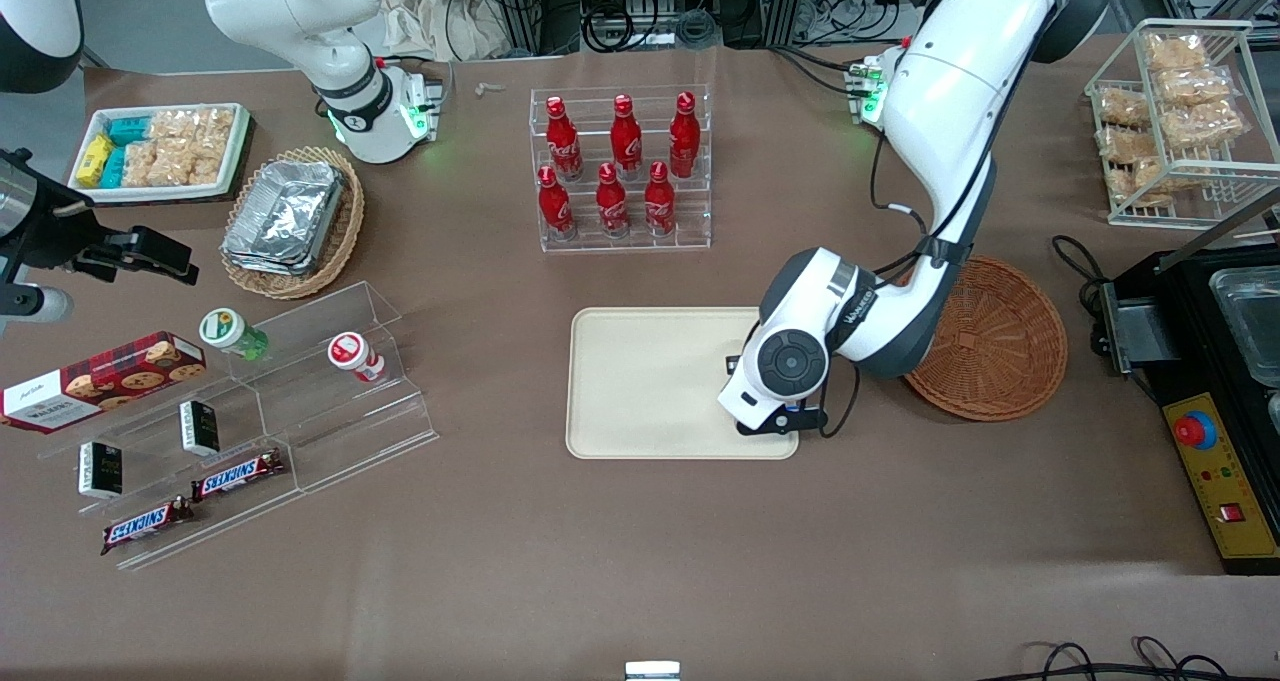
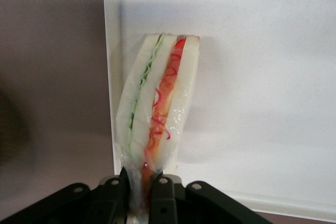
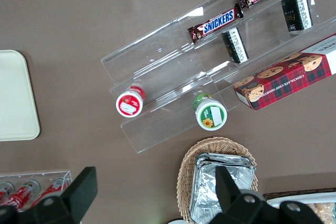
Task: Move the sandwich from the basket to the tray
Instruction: 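Lower the sandwich onto the tray and open the left gripper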
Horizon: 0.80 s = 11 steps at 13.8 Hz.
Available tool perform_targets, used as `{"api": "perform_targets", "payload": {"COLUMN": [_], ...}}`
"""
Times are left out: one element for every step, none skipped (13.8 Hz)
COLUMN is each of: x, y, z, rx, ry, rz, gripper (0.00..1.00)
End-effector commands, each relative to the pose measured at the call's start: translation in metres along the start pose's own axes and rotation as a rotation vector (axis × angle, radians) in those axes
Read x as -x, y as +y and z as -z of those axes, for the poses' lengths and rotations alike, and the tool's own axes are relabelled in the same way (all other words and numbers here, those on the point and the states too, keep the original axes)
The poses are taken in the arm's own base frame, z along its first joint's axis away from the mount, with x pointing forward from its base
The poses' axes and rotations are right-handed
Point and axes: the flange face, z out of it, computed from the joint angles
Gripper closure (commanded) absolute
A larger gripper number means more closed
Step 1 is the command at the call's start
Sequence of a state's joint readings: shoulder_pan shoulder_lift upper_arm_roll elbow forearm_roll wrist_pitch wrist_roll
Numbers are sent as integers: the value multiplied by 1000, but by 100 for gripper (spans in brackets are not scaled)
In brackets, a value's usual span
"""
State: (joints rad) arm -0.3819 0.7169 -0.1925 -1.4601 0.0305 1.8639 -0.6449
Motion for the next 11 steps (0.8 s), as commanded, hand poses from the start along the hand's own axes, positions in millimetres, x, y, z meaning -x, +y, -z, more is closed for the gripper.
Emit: {"api": "perform_targets", "payload": {"x": [-5, -6, -5, -6, -10, -13, -9, -5, -4, -5, -4], "y": [5, 5, 4, 2, -7, -18, -24, -30, -44, -66, -83], "z": [1, 1, 6, 12, 22, 37, 56, 67, 83, 100, 116], "rx": [4, 4, 9, 13, 27, 36, 38, 28, -5, -44, -60], "ry": [8, 8, 14, 21, 26, 38, 64, 70, 88, 110, 117], "rz": [22, 25, 31, 53, 100, 125, 124, 127, 140, 165, 178], "gripper": [23, 1, 0, 0, 0, 0, 0, 0, 0, 0, 0]}}
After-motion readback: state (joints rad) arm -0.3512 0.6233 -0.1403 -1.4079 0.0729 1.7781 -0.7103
